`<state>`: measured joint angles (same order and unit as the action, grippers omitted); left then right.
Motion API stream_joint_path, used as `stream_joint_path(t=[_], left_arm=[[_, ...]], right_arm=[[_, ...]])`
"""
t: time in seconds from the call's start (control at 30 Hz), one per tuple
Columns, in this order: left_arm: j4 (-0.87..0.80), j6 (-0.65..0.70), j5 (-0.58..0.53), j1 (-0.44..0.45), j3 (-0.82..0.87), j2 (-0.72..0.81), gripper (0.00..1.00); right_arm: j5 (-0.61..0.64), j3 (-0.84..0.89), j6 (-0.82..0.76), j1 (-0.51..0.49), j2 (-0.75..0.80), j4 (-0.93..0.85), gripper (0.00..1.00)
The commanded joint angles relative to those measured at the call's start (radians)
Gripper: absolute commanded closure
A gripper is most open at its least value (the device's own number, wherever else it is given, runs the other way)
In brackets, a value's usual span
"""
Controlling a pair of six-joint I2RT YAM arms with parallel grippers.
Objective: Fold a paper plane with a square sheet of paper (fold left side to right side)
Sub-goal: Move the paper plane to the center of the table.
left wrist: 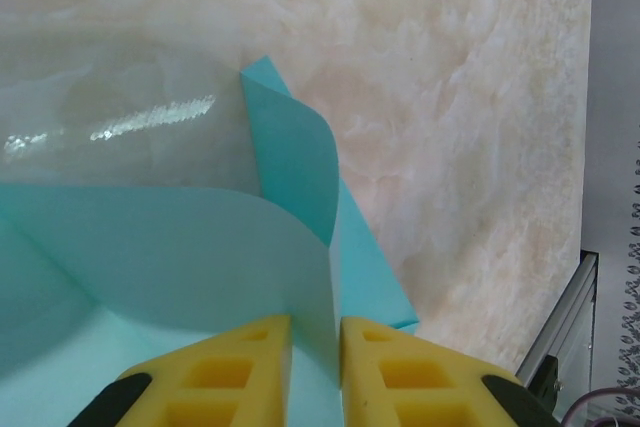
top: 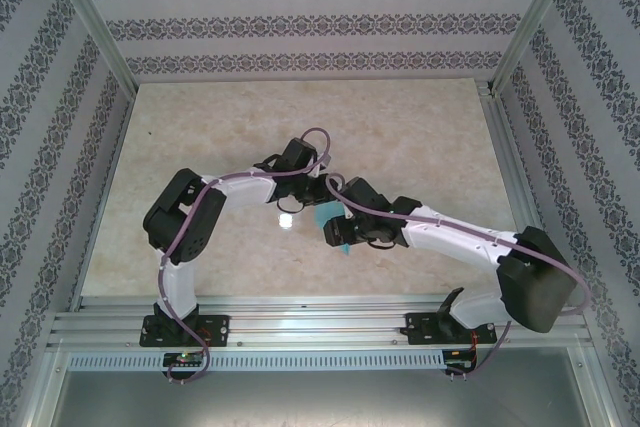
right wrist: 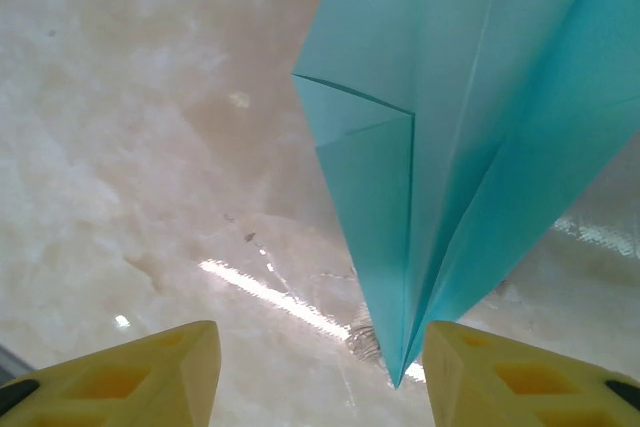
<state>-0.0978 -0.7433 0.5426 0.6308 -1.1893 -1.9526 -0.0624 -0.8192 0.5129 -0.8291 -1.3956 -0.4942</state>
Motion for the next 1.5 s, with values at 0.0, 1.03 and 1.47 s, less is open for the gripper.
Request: stream_joint_path(t=[0.0,1.03,1.47], left_arm=[[-0.001,-0.002,0.015,0.005,-0.038,-0.016,0.81],[-0.035,0.020,0.023,0.005,-0.076,-0.040,0.80],[-0.104,0.076,0.033,-0.038,-0.057,0.045,0.71]], right_arm=[[0.137,-0.034,-0.001,-0.018,-0.048,-0.013,0.41],[0.339,-0.222,-0.060,-0.055,-0.338,-0.086,0.36],[0.286,-0.155,-0.122,0.018,-0.296,0.011,0.80]])
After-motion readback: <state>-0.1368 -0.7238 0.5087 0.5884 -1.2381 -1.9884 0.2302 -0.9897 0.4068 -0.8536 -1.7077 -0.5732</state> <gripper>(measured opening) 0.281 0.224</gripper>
